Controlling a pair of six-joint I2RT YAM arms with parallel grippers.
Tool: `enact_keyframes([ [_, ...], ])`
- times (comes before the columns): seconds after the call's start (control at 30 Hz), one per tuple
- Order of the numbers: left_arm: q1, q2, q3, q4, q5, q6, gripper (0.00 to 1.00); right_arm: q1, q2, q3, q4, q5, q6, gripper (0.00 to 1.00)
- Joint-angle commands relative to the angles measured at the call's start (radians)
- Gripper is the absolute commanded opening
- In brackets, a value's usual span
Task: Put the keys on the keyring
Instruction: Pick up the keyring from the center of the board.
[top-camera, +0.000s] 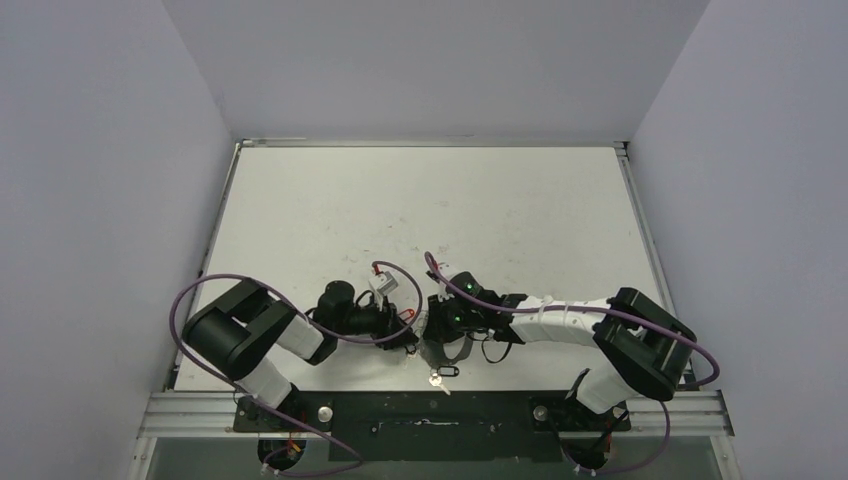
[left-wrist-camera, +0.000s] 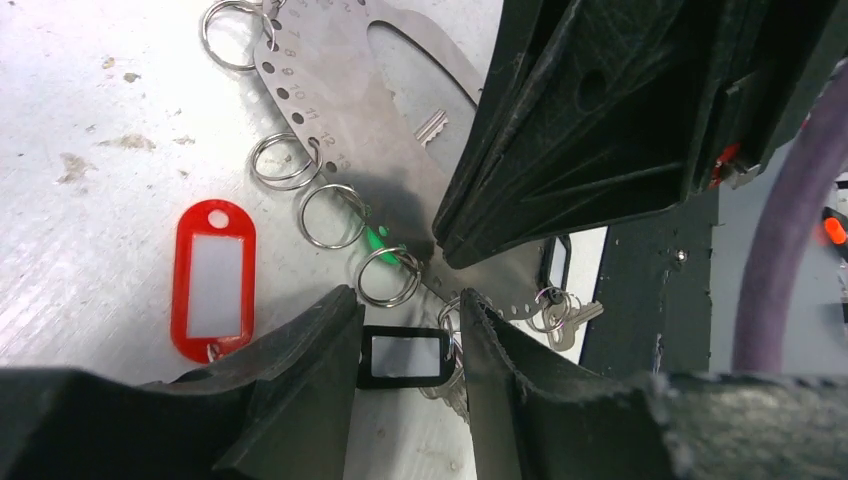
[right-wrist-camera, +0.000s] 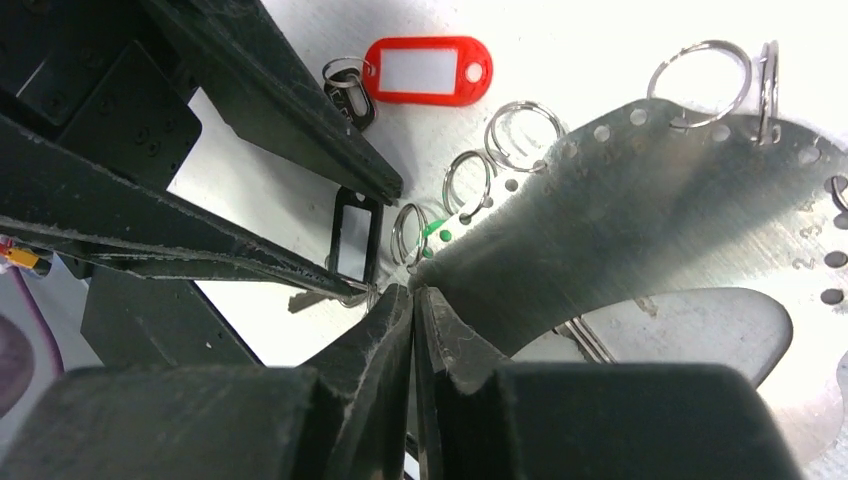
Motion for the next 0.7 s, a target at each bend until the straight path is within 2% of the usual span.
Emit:
enact_keyframes([
  [0.0,0.006,0.092,0.03,0.198,0.079,-0.129,0.39,-0.002,-0.045,-0.011,-0.002,0.008,-0.021,0.06],
  [0.27,0.023,0.208,-0.013,0.368,0.011,-0.199,0.4,0.005,-0.014,-0.014,-0.016,0.023,-0.039,0.0],
  [0.57,0.027,0.145,-0.024,0.283,-0.053,-0.173,0.4,0.015,0.084,0.018,-0.051,0.067,-0.044,0.0],
  [0.67,0.026,0.105,-0.014,0.193,-0.067,-0.133,0.42,0.018,0.086,0.016,-0.056,0.074,-0.043,0.0],
])
